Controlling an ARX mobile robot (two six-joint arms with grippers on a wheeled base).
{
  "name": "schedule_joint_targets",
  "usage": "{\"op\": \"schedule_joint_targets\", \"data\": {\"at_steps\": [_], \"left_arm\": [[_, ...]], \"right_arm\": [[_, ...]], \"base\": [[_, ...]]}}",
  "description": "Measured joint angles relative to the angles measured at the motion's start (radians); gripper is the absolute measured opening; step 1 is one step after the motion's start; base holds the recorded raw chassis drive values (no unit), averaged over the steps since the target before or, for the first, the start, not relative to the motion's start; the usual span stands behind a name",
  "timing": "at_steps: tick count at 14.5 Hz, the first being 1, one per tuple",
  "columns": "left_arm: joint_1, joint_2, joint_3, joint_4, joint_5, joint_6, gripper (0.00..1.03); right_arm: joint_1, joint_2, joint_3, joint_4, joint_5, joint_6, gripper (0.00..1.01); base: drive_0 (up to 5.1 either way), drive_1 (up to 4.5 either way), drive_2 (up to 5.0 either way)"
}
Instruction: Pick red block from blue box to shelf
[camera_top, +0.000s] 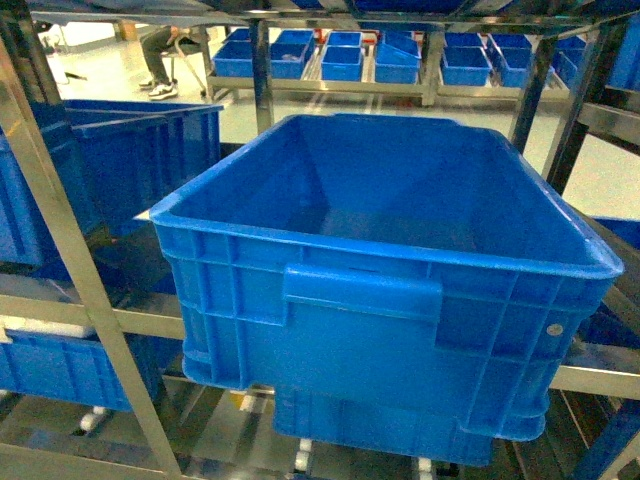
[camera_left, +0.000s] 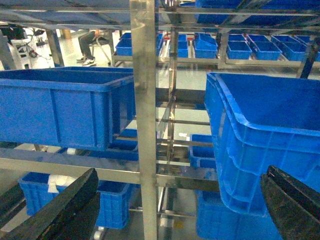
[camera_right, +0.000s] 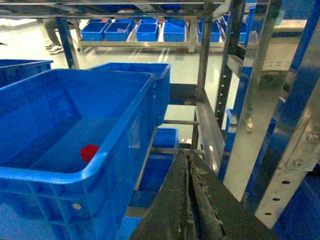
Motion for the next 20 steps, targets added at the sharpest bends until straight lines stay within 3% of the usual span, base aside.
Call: {"op": "schedule_joint_targets", "data": {"at_steps": [9,10,11,13,20], "left_arm": [[0.0,0.0,0.0,0.0,0.002,0.0,0.98],[0.0,0.0,0.0,0.0,0.002,0.0,0.98],[0.0,0.0,0.0,0.0,0.002,0.0,0.98],[0.0,0.0,0.0,0.0,0.002,0.0,0.98],[0.0,0.0,0.0,0.0,0.002,0.0,0.98]], "right_arm": [[0.001,-0.198,-0.07,-0.126,-0.006,0.0,0.02],[0.001,-0.268,-0.105,-0.157,-0.006,0.0,0.02],[0.001,-0.416,-0.106,-0.29,-0.006,0.0,0.02],[0.001,-0.502,-0.106,-0.373,-0.006,0.0,0.02],[0.001,-0.545,-0.106,-0.417,-0.006,0.0,0.02]], "base": [[0.0,0.0,0.0],[0.0,0.0,0.0],[0.0,0.0,0.0],[0.0,0.0,0.0],[0.0,0.0,0.0]]}}
